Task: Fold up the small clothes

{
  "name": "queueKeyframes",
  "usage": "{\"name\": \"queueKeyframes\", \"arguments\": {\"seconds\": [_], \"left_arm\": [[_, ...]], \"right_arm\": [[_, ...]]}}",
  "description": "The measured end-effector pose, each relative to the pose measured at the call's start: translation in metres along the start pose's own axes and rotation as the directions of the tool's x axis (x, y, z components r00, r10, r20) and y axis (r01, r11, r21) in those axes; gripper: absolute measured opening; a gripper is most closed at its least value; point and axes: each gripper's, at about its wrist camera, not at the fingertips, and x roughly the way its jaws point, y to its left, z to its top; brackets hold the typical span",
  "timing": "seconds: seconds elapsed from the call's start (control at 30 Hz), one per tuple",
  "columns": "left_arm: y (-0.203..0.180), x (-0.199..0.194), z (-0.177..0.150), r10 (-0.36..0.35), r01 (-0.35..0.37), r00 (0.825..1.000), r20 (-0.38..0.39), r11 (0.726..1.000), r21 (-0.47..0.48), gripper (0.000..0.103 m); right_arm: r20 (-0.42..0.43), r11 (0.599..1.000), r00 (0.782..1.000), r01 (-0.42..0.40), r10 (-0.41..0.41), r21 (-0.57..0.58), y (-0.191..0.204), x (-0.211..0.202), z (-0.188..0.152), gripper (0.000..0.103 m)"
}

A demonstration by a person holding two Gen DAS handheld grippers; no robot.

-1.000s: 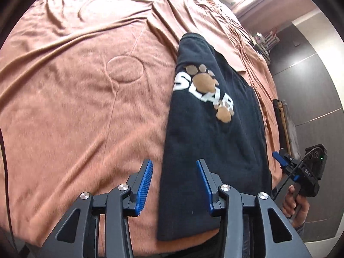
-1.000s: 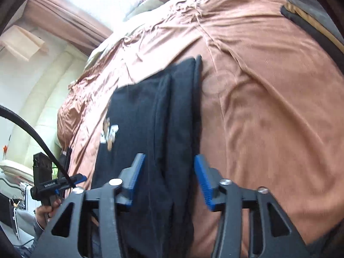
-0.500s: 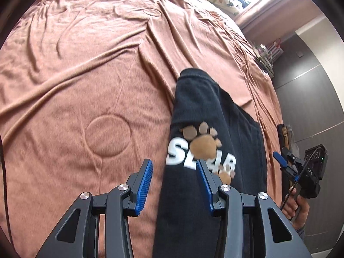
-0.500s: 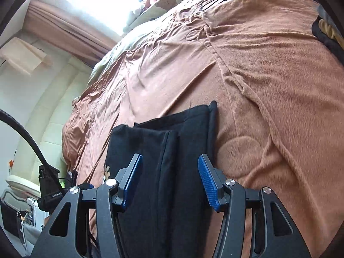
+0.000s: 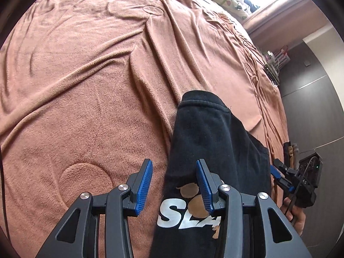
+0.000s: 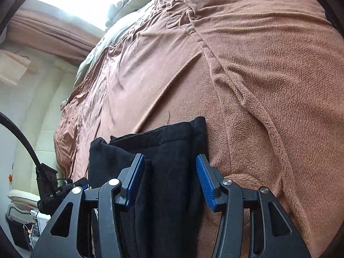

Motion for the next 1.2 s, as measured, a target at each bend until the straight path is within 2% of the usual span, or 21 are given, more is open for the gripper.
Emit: {"name": "queueKeyframes", "arguments": {"seconds": [0.1, 0.13, 0.17, 0.23, 0.33, 0.47, 0.63, 0.7, 0.8, 0.83, 0.87, 0.93, 1.2], "left_arm": [[0.001, 0.008, 0.002, 0.008, -0.008, 1.0, -0.004, 1.0, 0.0, 0.044], [0.001, 0.011, 0.003, 0.009, -0.009, 1.0, -0.007, 1.0, -0.002, 0.044], [0.001, 0.013, 0.003, 0.01, -0.01, 1.0, -0.008, 1.0, -0.003, 0.044], [0.001, 0.016, 0.004, 0.014, -0.014, 1.0, -0.009, 1.0, -0.004, 0.044], [-0.001, 0.015, 0.007, 0.016, -0.016, 1.0, -0.006, 1.0, 0.0, 0.044], [-0.007, 0.014, 0.007, 0.011, -0.011, 1.0, -0.002, 1.0, 0.013, 0.044], [-0.007, 0.019, 0.005, 0.025, -0.025, 1.0, -0.01, 1.0, 0.017, 0.044], [-0.006, 0.021, 0.005, 0.024, -0.024, 1.0, -0.014, 1.0, 0.01, 0.044], [-0.005, 0.018, 0.004, 0.019, -0.019, 1.0, -0.013, 1.0, 0.01, 0.044], [-0.004, 0.017, 0.004, 0.019, -0.019, 1.0, -0.015, 1.0, 0.013, 0.044], [-0.004, 0.017, 0.004, 0.018, -0.018, 1.0, -0.017, 1.0, 0.012, 0.044], [-0.004, 0.016, 0.003, 0.013, -0.013, 1.0, -0.02, 1.0, 0.01, 0.044], [0.001, 0.01, -0.002, 0.004, -0.004, 1.0, -0.029, 1.0, 0.015, 0.044]], "right_arm": [[-0.009, 1.0, 1.0, -0.006, 0.006, -0.003, 0.002, 0.006, 0.005, 0.039], [-0.013, 1.0, 1.0, 0.0, 0.0, -0.002, 0.001, 0.009, 0.008, 0.03], [-0.018, 1.0, 1.0, 0.013, -0.013, 0.0, 0.0, 0.012, 0.011, 0.013], [-0.019, 1.0, 0.999, 0.027, -0.027, -0.008, -0.002, 0.012, 0.014, 0.002], [0.012, 0.993, 0.996, 0.093, -0.092, -0.076, 0.01, 0.001, 0.013, 0.0], [0.067, 0.985, 0.987, 0.149, -0.143, -0.084, 0.02, -0.017, 0.009, 0.0], [0.022, 0.987, 0.988, 0.156, -0.155, -0.044, 0.007, -0.009, 0.003, 0.0], [0.016, 0.984, 0.984, 0.178, -0.178, -0.018, 0.004, -0.012, 0.002, 0.001], [0.013, 0.994, 0.994, 0.112, -0.111, -0.008, 0.006, -0.026, -0.002, 0.006], [0.009, 0.995, 0.995, 0.1, -0.1, -0.009, 0.006, -0.029, -0.004, 0.018], [0.007, 0.996, 0.996, 0.092, -0.092, -0.011, 0.006, -0.032, -0.005, 0.039], [0.004, 0.998, 0.998, 0.068, -0.068, -0.011, 0.005, -0.036, -0.01, 0.06], [-0.066, 0.997, 0.995, -0.067, 0.069, 0.026, -0.016, -0.036, -0.024, 0.06]]}}
